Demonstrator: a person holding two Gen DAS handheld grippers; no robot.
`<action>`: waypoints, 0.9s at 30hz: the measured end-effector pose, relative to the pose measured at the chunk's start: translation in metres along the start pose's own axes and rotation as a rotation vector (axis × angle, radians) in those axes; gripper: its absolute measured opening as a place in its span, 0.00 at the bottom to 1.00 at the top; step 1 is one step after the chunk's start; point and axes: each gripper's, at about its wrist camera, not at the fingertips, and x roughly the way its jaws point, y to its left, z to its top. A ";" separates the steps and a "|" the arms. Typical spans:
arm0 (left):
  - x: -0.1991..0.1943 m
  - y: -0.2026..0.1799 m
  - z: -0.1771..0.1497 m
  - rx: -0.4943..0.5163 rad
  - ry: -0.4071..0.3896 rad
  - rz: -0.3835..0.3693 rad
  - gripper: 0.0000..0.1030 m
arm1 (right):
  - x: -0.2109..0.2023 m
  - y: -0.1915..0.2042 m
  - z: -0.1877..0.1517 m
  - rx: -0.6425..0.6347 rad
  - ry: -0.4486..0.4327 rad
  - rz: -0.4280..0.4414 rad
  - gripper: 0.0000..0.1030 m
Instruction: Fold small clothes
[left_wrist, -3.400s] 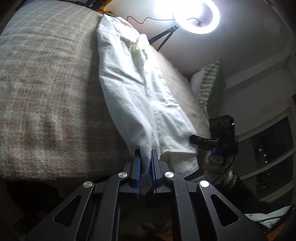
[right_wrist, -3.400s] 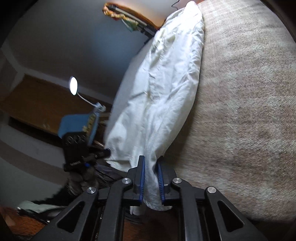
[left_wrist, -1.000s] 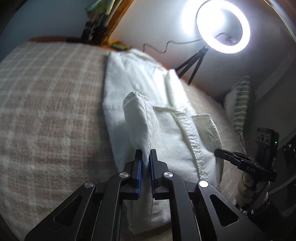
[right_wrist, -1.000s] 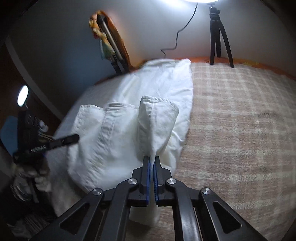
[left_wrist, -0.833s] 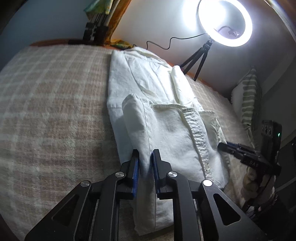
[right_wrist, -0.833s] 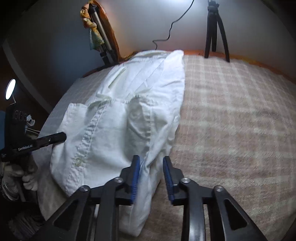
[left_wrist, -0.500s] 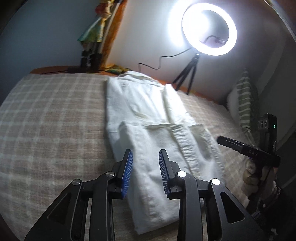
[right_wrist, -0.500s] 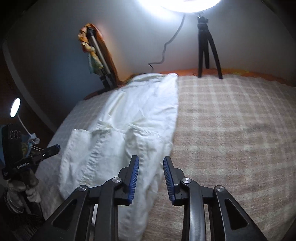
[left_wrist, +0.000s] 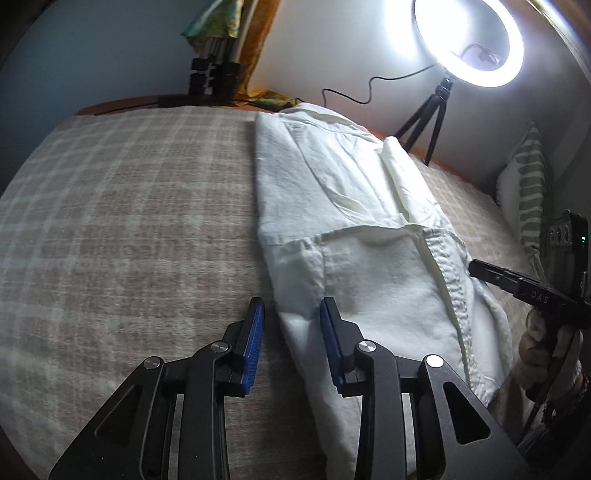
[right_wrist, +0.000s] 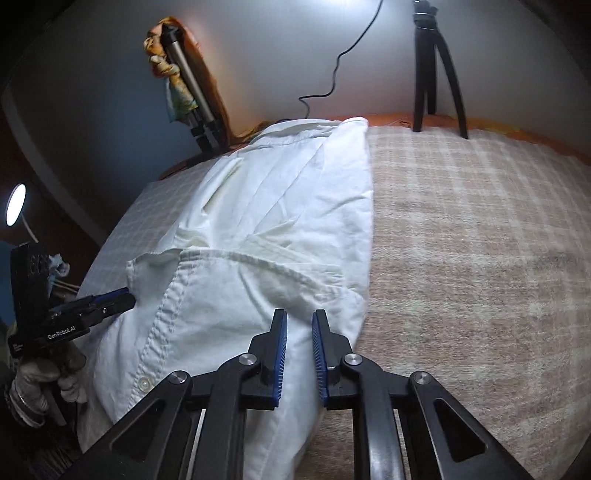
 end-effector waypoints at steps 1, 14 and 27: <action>-0.004 0.001 0.002 0.006 -0.008 0.008 0.30 | -0.005 -0.002 0.002 0.000 -0.009 -0.027 0.21; -0.013 0.011 0.054 -0.005 -0.028 -0.064 0.49 | -0.027 -0.034 0.054 0.044 -0.079 0.081 0.46; 0.036 0.010 0.106 0.051 -0.022 -0.090 0.49 | 0.037 -0.026 0.115 -0.079 -0.035 0.088 0.36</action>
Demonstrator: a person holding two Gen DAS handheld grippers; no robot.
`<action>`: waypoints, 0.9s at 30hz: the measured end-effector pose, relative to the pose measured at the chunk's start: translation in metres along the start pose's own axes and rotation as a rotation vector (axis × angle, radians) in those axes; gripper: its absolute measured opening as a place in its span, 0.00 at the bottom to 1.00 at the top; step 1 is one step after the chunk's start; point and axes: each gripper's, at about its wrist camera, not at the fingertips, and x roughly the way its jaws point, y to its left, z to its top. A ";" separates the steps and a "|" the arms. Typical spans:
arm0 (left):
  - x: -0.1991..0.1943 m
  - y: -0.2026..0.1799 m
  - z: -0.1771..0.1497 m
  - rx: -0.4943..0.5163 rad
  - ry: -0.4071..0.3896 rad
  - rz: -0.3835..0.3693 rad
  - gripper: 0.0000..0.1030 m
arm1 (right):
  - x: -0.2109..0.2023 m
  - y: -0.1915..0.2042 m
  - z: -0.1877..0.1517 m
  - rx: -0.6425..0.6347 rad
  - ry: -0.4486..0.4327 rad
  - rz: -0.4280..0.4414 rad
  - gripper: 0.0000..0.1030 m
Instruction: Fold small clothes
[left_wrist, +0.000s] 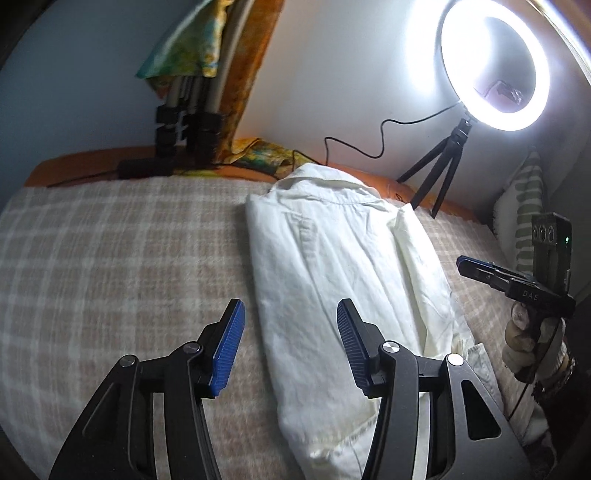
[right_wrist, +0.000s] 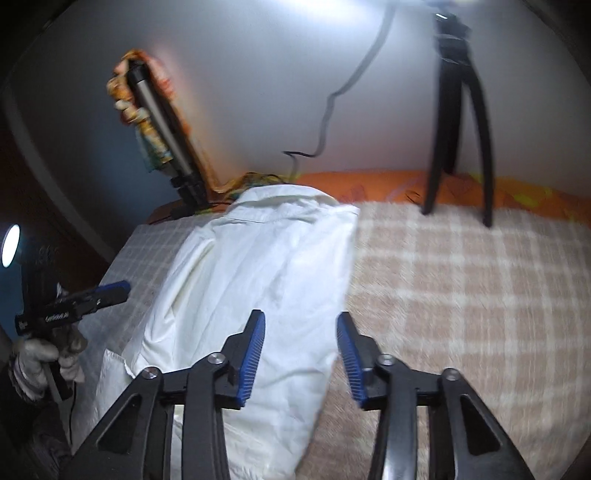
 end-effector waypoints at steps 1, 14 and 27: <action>0.003 -0.002 0.002 0.013 -0.001 -0.012 0.49 | 0.004 0.004 0.002 -0.021 0.004 0.027 0.33; 0.055 0.002 0.020 0.090 0.028 0.064 0.49 | 0.068 -0.045 0.038 -0.007 0.080 -0.130 0.24; 0.067 0.020 0.042 0.067 0.003 0.085 0.53 | 0.089 -0.049 0.063 -0.090 0.090 -0.327 0.27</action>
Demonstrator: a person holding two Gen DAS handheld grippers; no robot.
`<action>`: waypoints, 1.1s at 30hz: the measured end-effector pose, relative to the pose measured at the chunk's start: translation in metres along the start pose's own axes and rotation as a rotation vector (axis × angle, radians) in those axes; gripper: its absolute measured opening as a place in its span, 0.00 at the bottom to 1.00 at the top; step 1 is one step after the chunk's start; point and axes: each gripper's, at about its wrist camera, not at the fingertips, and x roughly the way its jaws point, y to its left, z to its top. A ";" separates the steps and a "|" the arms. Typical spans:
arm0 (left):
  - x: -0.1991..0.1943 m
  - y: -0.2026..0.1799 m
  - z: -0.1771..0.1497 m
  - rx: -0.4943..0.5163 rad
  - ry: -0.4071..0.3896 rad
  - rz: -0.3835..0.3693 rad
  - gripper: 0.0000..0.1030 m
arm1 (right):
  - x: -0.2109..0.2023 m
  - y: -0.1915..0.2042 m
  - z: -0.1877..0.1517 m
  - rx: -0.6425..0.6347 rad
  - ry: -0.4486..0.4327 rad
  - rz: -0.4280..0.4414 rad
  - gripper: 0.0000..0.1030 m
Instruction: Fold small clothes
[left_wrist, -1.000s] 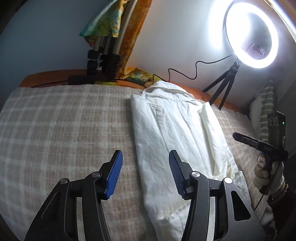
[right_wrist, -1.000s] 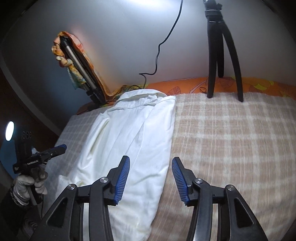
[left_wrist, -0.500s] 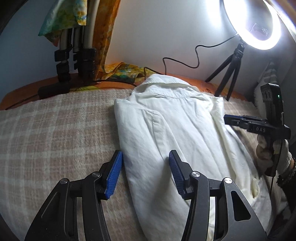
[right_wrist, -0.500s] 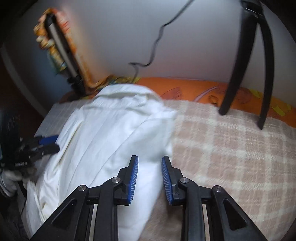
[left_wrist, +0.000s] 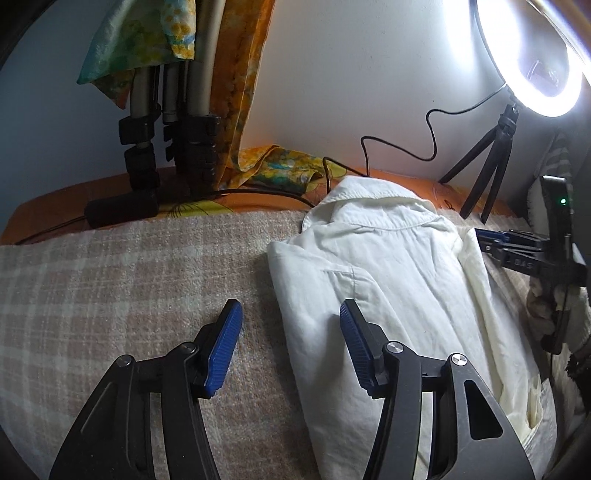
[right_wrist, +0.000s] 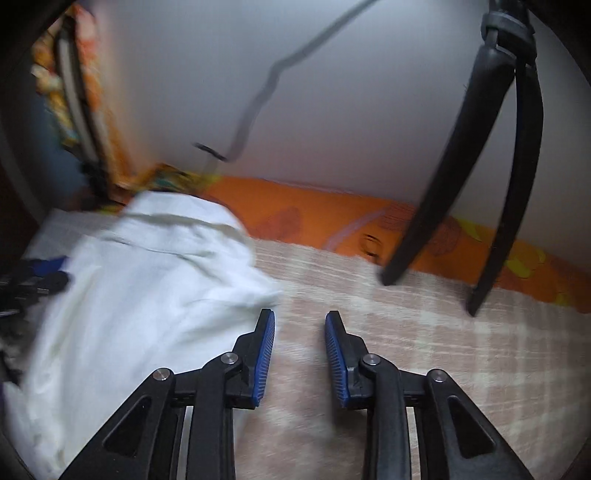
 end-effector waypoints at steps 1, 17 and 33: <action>0.000 0.002 0.001 -0.011 0.001 -0.014 0.53 | 0.000 -0.004 0.002 0.016 -0.012 0.003 0.27; 0.015 0.018 0.021 -0.077 0.013 -0.155 0.36 | -0.020 -0.063 -0.008 0.308 -0.045 0.495 0.36; 0.025 0.020 0.022 -0.077 0.022 -0.165 0.07 | -0.004 -0.007 0.003 0.042 0.004 0.288 0.24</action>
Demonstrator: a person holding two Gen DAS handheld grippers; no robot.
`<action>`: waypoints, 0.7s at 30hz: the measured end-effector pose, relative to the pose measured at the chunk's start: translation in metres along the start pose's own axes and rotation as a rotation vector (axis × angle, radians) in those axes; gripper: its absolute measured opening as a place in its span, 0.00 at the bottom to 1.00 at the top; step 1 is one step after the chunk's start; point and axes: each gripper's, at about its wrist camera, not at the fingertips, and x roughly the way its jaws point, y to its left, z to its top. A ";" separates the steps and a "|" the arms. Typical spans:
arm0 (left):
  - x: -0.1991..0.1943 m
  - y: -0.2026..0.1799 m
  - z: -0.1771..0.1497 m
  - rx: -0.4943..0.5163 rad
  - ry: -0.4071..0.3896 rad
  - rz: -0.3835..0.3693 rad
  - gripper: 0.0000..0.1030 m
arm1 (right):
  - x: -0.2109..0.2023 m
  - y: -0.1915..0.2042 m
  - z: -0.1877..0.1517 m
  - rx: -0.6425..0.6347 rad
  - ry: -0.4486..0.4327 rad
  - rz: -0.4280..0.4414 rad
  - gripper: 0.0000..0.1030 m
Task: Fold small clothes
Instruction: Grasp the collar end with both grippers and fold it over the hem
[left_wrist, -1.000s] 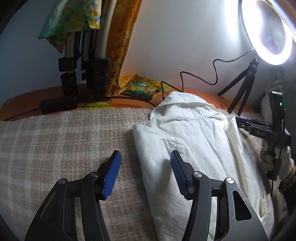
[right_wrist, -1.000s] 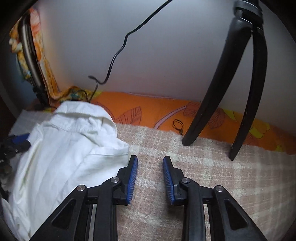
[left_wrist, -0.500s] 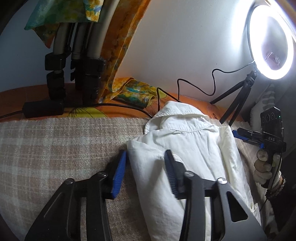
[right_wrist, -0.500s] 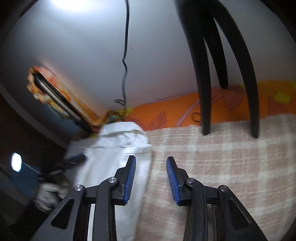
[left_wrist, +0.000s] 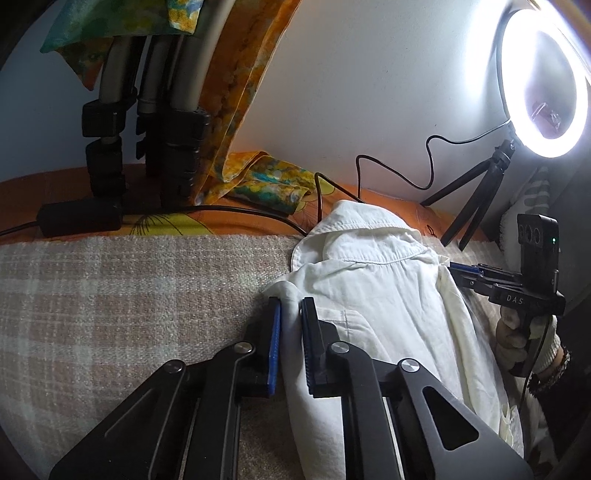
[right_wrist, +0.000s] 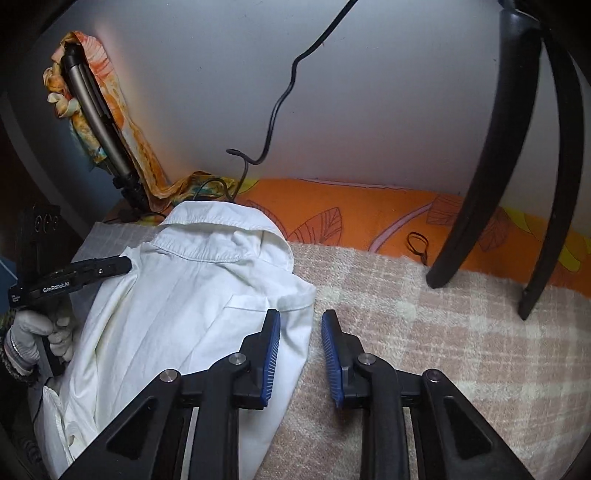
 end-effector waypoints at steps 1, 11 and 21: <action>0.001 0.001 0.000 -0.005 0.002 -0.004 0.07 | 0.002 0.000 0.003 0.006 0.003 0.022 0.29; -0.001 -0.005 0.001 0.003 -0.016 -0.023 0.02 | 0.010 0.001 0.013 0.032 -0.001 0.089 0.02; -0.044 -0.028 0.008 0.022 -0.107 -0.062 0.02 | -0.055 0.005 0.020 0.006 -0.128 0.094 0.00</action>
